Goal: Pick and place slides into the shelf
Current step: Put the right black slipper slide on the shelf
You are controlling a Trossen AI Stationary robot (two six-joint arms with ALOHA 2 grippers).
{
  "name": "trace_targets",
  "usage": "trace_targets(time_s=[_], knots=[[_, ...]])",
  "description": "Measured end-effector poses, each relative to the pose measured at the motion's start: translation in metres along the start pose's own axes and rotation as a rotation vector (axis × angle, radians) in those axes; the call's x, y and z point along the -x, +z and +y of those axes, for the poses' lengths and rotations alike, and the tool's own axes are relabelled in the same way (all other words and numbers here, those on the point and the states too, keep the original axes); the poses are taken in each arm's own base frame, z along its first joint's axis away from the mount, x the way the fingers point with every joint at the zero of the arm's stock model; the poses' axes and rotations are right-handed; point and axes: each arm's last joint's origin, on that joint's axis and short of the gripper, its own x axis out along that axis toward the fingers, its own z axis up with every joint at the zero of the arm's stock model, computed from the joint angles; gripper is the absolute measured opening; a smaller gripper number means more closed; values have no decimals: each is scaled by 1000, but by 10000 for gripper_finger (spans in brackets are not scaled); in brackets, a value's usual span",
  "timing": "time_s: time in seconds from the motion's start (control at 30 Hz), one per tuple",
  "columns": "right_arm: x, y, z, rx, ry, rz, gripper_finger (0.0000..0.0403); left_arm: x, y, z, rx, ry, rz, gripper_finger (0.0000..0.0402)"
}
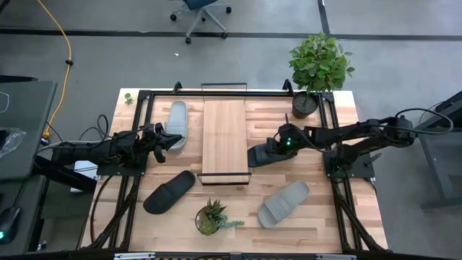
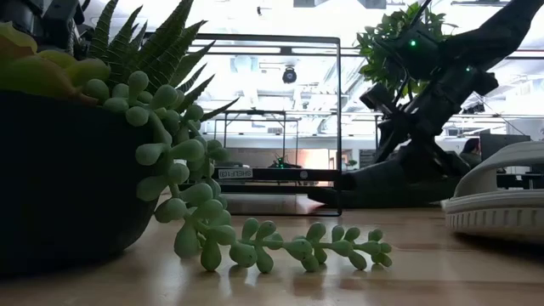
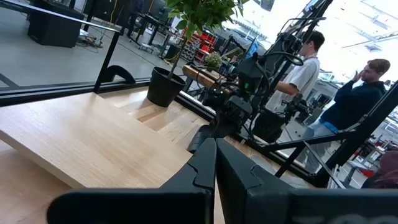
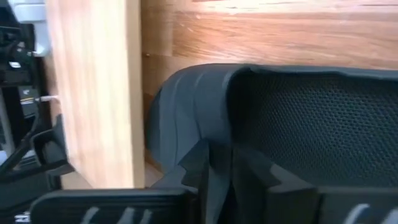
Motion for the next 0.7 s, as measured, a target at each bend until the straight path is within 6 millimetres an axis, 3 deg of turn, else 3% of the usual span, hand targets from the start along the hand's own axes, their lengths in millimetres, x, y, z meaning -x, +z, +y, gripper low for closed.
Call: trace_targets(time_s=[0.17,0.5,0.7], knots=[[1,0,1,4,10,11,53,0,0,0,0,1,0,1],[1,-2,2,1,36,83,142,0,0,0,0,-7,4,1],[2,-1,6,45,79,57,164,0,0,0,1,-7,4,1]])
